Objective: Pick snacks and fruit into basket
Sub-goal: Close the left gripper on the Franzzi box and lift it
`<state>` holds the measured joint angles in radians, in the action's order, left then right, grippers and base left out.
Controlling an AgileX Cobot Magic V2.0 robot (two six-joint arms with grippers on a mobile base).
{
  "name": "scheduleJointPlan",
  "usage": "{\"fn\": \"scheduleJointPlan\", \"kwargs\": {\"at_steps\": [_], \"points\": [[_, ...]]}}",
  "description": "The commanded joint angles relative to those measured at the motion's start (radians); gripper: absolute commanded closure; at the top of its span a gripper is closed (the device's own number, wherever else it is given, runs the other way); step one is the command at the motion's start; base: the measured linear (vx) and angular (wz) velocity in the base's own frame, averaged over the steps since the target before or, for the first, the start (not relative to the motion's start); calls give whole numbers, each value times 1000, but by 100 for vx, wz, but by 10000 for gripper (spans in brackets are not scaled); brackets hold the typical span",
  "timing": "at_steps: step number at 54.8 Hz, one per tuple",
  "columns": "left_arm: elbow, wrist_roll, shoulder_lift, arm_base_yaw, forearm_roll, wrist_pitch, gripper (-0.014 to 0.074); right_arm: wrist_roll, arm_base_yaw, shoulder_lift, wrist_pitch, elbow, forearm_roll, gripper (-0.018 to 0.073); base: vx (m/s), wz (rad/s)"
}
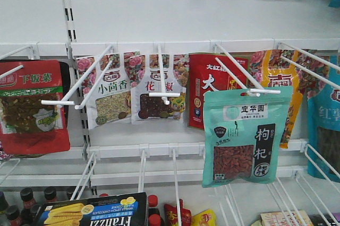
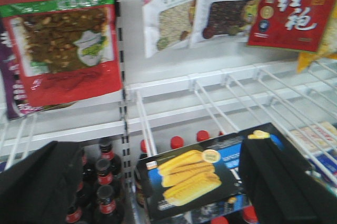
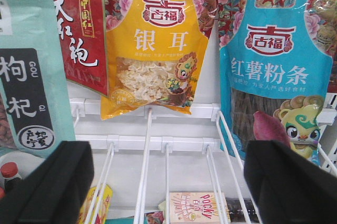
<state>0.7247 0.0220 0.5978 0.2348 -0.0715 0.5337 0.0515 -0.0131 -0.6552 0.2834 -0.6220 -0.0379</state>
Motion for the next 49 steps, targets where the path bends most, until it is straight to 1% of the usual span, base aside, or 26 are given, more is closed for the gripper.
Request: {"fn": "scheduleJointPlan", "kwargs": {"at_steps": [1, 14, 18, 22, 24, 28, 30, 34, 36, 40, 41, 44, 47, 48, 49], "points": [[35, -1, 6, 55, -4, -72, -100, 8, 2, -5, -91, -35, -10, -2, 0, 0], [34, -1, 6, 204, -5, 4, -87, 8, 2, -5, -90, -35, -10, 116, 0, 0], [16, -3, 6, 261, 0, 3, -83, 8, 2, -5, -82, -35, -10, 146, 0, 0], [-26, -30, 6, 314, 32, 5, -80, 8, 2, -5, -81, -35, -10, 174, 0, 0], [-55, -61, 6, 334, 54, 5, -80, 8, 2, -5, -81, -35, -10, 185, 0, 0], [-116, -158, 6, 374, 131, 1, -79, 8, 2, -5, -81, -35, -10, 208, 0, 0], [-145, -216, 6, 387, 168, -4, -77, 8, 2, -5, -81, -35, -10, 221, 0, 0], [-188, -341, 6, 421, 264, -23, -74, 8, 2, -5, -81, -35, -10, 242, 0, 0], [-207, -424, 6, 435, 310, -42, -73, 8, 2, -5, -81, -35, -10, 251, 0, 0], [-234, -601, 6, 473, 428, -89, -69, 8, 2, -5, -81, -35, -10, 272, 0, 0], [-240, -632, 6, 482, 460, -103, -69, 8, 2, -5, -81, -35, -10, 278, 0, 0], [-258, -777, 6, 506, 544, -144, -66, 8, 2, -5, -81, -35, -10, 295, 0, 0], [-271, -929, 6, 526, 644, -174, -64, 8, 2, -5, -81, -35, -10, 307, 0, 0], [-277, -962, 6, 532, 678, -184, -62, 8, 2, -5, -81, -35, -10, 312, 0, 0], [-282, -1013, 6, 535, 715, -193, -60, 8, 2, -5, -81, -35, -10, 317, 0, 0]]}}
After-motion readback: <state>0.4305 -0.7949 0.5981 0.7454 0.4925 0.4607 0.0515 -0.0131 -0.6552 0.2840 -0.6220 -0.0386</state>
